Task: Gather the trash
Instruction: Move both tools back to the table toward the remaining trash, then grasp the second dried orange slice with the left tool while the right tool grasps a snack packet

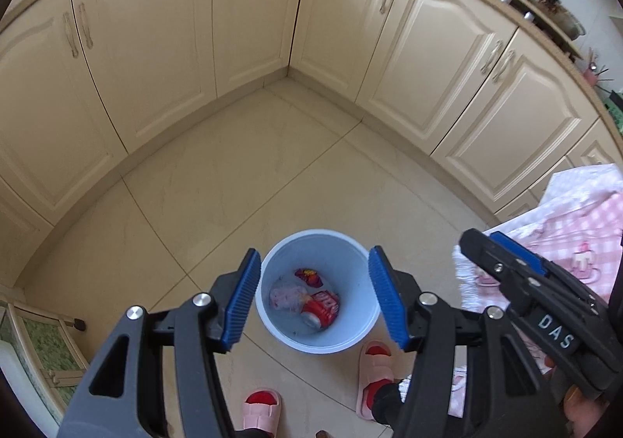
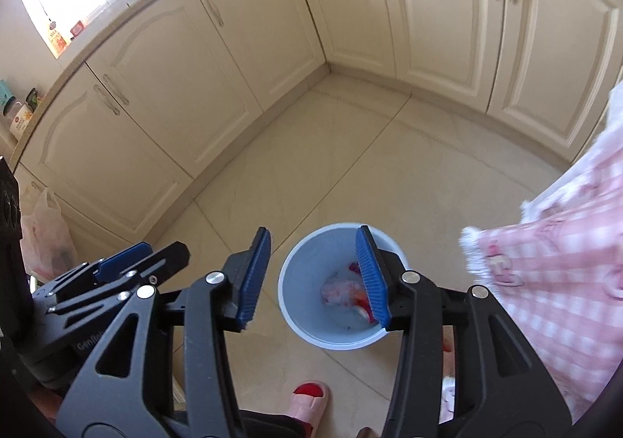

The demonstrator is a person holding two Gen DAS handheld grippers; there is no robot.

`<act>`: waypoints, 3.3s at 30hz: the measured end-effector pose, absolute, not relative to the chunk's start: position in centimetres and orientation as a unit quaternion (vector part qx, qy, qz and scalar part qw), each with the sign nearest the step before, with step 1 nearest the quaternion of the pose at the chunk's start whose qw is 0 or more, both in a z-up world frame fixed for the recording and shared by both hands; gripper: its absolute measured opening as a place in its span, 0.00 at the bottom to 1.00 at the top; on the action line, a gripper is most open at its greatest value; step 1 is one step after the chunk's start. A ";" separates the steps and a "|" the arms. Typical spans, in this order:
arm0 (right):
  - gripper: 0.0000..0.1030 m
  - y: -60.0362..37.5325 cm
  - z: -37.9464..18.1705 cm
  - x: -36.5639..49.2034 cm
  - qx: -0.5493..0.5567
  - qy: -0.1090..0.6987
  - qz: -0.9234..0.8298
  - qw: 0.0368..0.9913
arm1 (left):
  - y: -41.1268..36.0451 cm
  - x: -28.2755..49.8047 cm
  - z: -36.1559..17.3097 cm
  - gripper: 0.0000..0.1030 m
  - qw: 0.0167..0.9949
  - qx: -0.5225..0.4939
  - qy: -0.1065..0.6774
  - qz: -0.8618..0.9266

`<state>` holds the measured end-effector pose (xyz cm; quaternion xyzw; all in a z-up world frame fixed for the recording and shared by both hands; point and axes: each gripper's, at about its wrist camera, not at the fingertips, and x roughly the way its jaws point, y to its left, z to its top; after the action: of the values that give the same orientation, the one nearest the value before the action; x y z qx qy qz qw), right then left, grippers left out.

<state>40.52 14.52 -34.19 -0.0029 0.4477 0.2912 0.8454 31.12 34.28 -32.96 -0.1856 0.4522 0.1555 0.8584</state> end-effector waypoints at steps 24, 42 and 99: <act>0.57 -13.6 -16.3 22.9 0.015 0.255 0.110 0.960 | 7.8 23.7 -14.5 0.70 0.938 -0.090 0.323 -0.089; 0.58 -32.8 -19.9 24.1 0.095 0.291 -0.040 0.951 | -13.0 30.7 -19.2 0.70 0.890 0.004 0.407 -0.204; 0.12 -16.2 -15.0 29.0 0.056 0.282 0.111 0.951 | 4.9 29.2 -15.4 0.37 0.929 -0.111 0.333 -0.121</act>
<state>29.04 -16.24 -14.96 0.0556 0.2823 0.1107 0.9513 29.16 4.90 -15.36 -0.1110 0.3332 -0.1205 0.9285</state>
